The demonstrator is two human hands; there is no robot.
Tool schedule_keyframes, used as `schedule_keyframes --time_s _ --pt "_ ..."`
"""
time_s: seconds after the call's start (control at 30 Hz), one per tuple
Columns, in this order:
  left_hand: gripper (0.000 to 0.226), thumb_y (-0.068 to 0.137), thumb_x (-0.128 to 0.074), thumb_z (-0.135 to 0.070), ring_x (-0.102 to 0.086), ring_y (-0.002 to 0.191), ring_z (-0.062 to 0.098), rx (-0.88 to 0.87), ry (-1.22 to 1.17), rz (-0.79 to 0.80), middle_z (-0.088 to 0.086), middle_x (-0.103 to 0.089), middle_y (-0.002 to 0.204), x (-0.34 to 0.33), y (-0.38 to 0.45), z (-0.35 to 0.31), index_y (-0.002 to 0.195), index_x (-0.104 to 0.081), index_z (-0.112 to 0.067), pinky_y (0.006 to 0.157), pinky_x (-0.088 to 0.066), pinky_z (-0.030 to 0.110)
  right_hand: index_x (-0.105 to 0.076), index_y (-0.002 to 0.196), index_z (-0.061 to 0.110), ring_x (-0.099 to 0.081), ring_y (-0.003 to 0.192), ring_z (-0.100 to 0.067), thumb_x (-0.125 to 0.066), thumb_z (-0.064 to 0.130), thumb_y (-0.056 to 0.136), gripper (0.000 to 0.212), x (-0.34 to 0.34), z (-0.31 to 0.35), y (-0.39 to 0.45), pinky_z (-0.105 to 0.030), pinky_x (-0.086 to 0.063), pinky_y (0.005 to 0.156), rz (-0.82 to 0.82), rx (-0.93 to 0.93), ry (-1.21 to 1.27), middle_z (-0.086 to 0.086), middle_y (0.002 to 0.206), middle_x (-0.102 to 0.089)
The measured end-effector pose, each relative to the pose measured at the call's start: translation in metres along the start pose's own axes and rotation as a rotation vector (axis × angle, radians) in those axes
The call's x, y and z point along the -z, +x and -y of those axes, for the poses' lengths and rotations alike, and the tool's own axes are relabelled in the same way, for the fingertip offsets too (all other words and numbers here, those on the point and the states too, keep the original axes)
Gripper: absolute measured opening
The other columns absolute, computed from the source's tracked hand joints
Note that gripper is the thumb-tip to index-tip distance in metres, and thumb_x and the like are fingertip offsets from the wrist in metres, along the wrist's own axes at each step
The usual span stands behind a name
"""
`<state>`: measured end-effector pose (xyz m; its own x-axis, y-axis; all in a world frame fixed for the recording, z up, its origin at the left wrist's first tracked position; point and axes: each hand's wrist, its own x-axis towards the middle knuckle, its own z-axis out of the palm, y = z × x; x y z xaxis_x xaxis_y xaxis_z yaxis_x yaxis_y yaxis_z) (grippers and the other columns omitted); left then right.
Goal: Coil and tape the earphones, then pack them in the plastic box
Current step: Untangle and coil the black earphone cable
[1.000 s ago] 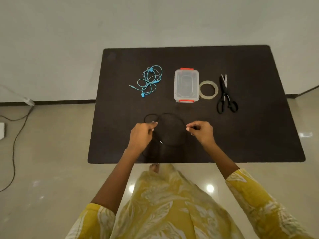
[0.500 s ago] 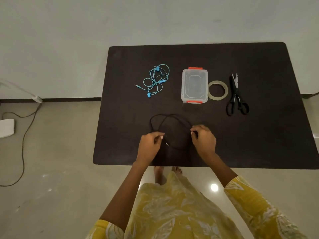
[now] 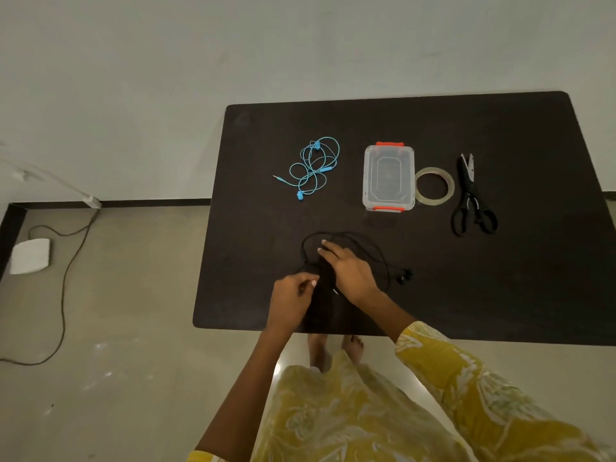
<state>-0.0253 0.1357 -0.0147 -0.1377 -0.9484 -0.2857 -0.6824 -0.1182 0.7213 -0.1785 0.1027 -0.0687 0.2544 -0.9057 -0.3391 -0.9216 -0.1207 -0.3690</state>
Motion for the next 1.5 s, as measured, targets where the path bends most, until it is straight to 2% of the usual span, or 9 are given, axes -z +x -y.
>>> schedule_keyframes --time_s 0.1,0.3,0.5,0.7,0.8,1.0,1.17,1.37,1.5 --pt "0.020 0.092 -0.058 -0.010 -0.066 0.095 0.016 0.015 0.005 -0.009 0.007 -0.072 0.105 0.002 -0.001 0.002 0.108 -0.070 -0.008 0.087 -0.050 0.022 -0.032 0.145 0.021 -0.035 0.133 -0.027 -0.061 -0.001 0.082 0.073 -0.001 -0.001 0.008 -0.039 -0.052 0.090 0.059 0.034 -0.084 -0.002 0.153 -0.026" --pt "0.019 0.091 -0.060 -0.010 -0.066 0.095 0.018 0.038 -0.033 -0.032 0.009 -0.072 0.104 0.009 -0.002 0.008 0.106 -0.070 -0.007 0.086 -0.048 0.020 -0.057 0.112 0.013 -0.051 0.111 -0.027 -0.048 0.014 0.093 0.021 0.002 -0.023 0.004 -0.037 -0.051 0.080 -0.063 0.021 -0.095 -0.010 0.124 -0.050" --pt "0.020 0.092 -0.059 -0.011 -0.065 0.093 0.012 0.030 -0.061 -0.053 0.007 -0.072 0.105 0.013 0.001 0.006 0.108 -0.070 -0.009 0.081 -0.041 0.003 -0.065 0.096 0.013 -0.064 0.087 -0.024 -0.057 0.011 0.090 0.010 0.036 -0.030 -0.013 -0.030 -0.051 0.072 -0.314 -0.107 0.244 -0.007 0.104 -0.065" --pt "0.043 0.088 -0.065 -0.015 -0.055 0.116 0.009 -0.055 -0.230 -0.006 0.004 -0.061 0.128 0.014 0.009 -0.024 0.130 -0.056 -0.009 0.101 -0.045 0.026 -0.069 0.093 0.012 -0.064 0.088 -0.015 -0.066 0.006 0.084 0.011 0.079 -0.012 -0.039 -0.031 -0.054 0.081 -0.406 -0.052 0.445 -0.004 0.097 -0.067" --pt "0.042 0.088 -0.065 -0.014 -0.053 0.122 0.012 -0.190 -0.221 0.013 0.005 -0.060 0.131 0.012 0.015 -0.042 0.129 -0.057 -0.010 0.106 -0.042 0.027 -0.070 0.093 0.012 -0.064 0.088 -0.012 -0.067 0.005 0.083 0.012 0.091 0.001 -0.048 -0.028 -0.054 0.082 -0.416 -0.013 0.500 -0.002 0.095 -0.068" --pt "0.015 0.090 -0.062 -0.015 -0.068 0.086 0.007 -0.261 -0.291 -0.014 -0.001 -0.074 0.091 0.018 0.022 -0.060 0.100 -0.073 -0.012 0.079 -0.054 0.025 -0.070 0.094 0.010 -0.064 0.088 -0.008 -0.069 0.003 0.081 0.014 0.104 0.009 -0.054 -0.025 -0.055 0.081 -0.465 0.041 0.594 -0.002 0.093 -0.069" --pt "0.015 0.091 -0.060 -0.012 -0.072 0.074 0.011 -0.215 -0.443 0.087 0.004 -0.075 0.078 0.038 0.030 -0.069 0.095 -0.072 -0.005 0.074 -0.054 0.018 -0.072 0.100 0.012 -0.063 0.090 -0.015 -0.066 0.005 0.085 0.017 0.116 0.000 -0.053 -0.030 -0.054 0.080 -0.490 0.089 0.435 -0.003 0.098 -0.067" --pt "0.018 0.094 -0.055 -0.011 -0.067 0.057 0.017 -0.091 -0.680 0.121 0.009 -0.073 0.071 0.065 0.031 -0.072 0.095 -0.070 -0.001 0.060 -0.053 0.020 -0.071 0.099 0.009 -0.065 0.090 -0.021 -0.065 0.004 0.085 0.016 0.125 -0.018 -0.051 -0.038 -0.055 0.080 -0.557 -0.083 0.419 -0.006 0.098 -0.068" --pt "0.019 0.094 -0.055 -0.014 -0.064 0.051 0.014 -0.060 -0.622 0.184 0.005 -0.071 0.065 0.069 0.029 -0.070 0.093 -0.072 -0.006 0.056 -0.051 0.022 -0.065 0.115 0.023 -0.061 0.094 -0.013 -0.070 0.017 0.083 0.033 0.127 -0.006 -0.054 -0.024 -0.047 0.075 -0.496 -0.089 0.329 0.004 0.111 -0.066"
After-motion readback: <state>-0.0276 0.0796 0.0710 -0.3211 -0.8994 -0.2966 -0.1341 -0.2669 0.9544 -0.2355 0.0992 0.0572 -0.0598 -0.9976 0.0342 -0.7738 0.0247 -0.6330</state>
